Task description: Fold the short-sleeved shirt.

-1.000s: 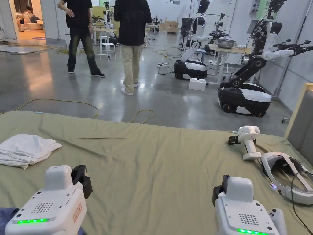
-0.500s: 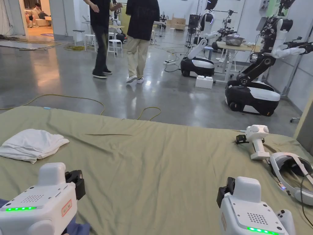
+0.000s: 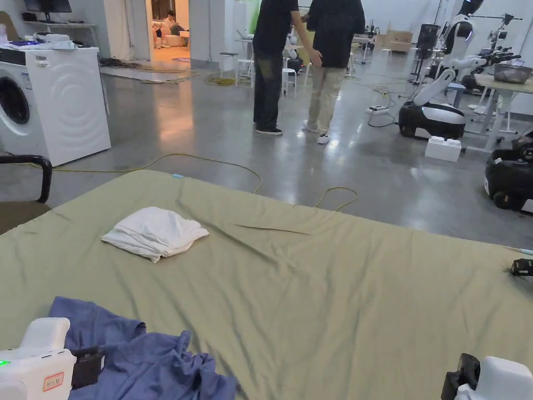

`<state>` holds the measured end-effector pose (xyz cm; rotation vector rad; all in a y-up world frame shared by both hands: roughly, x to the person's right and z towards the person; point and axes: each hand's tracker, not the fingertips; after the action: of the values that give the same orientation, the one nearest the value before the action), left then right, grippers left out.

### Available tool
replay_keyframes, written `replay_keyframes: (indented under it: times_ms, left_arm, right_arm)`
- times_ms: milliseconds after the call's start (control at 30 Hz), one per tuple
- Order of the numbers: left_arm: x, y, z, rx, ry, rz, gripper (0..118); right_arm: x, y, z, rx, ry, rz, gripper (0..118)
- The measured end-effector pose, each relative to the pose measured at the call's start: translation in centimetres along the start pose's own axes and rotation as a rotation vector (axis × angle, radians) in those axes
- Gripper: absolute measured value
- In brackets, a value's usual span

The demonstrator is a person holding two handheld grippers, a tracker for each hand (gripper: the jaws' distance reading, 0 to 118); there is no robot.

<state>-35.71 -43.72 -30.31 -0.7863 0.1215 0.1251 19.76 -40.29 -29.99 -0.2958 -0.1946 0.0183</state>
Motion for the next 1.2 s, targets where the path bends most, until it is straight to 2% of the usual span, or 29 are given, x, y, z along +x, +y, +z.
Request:
replay_keyframes:
  times_ms: [133,233,367,400,467,533,567,600,633,667,867,1000,1200]
  left_arm:
    - [-1.9,-1.5,-2.7,-0.099,0.053,-0.012,67]
    - [-2.7,-2.6,-6.3,-0.198,-0.006,0.027,68]
    - [-2.3,-4.4,-10.8,-0.362,0.011,0.014,68]
    - [-1.9,-5.0,-11.6,-0.379,0.018,-0.007,67]
    - [-1.2,-5.1,-10.4,-0.270,0.041,-0.045,68]
    - [-0.8,-5.1,-10.5,-0.283,0.056,-0.047,65]
    - [-0.6,-5.4,-10.2,-0.268,0.054,-0.069,60]
    - [-0.4,-5.5,-10.1,-0.245,0.029,-0.087,46]
    - [-0.6,-5.4,-10.4,-0.230,0.015,-0.092,26]
    - [-0.2,-5.4,-10.6,-0.229,0.059,-0.110,7]
    - [-0.5,-4.9,-10.0,-0.210,0.043,-0.086,4]
    - [-0.4,-3.1,-6.7,-0.033,-0.014,-0.001,4]
    - [1.5,0.7,-1.6,0.117,-0.039,-0.037,4]
  right_arm:
    - [-1.1,-0.5,-0.2,-0.013,0.010,0.030,2]
    - [-1.8,-0.9,-0.4,-0.029,0.017,0.043,2]
    - [-2.2,-1.3,-0.4,-0.045,0.022,0.059,2]
    - [-2.3,-1.5,-0.3,-0.050,0.022,0.068,2]
    - [-2.4,-1.7,-0.2,-0.054,0.016,0.097,2]
    - [-2.5,-1.9,-0.1,-0.048,0.008,0.124,2]
    - [-2.6,-2.0,0.0,-0.048,0.005,0.130,2]
    - [-2.7,-2.1,-0.1,-0.050,0.006,0.132,2]
    - [-2.7,-2.1,-0.1,-0.054,0.008,0.132,2]
    - [-2.8,-2.1,-0.2,-0.061,0.012,0.129,2]
    - [-3.2,-2.2,0.0,-0.061,0.023,0.133,2]
    - [-3.3,-1.8,0.2,-0.049,0.030,0.136,2]
    - [-3.1,-1.3,0.7,-0.030,0.037,0.108,2]
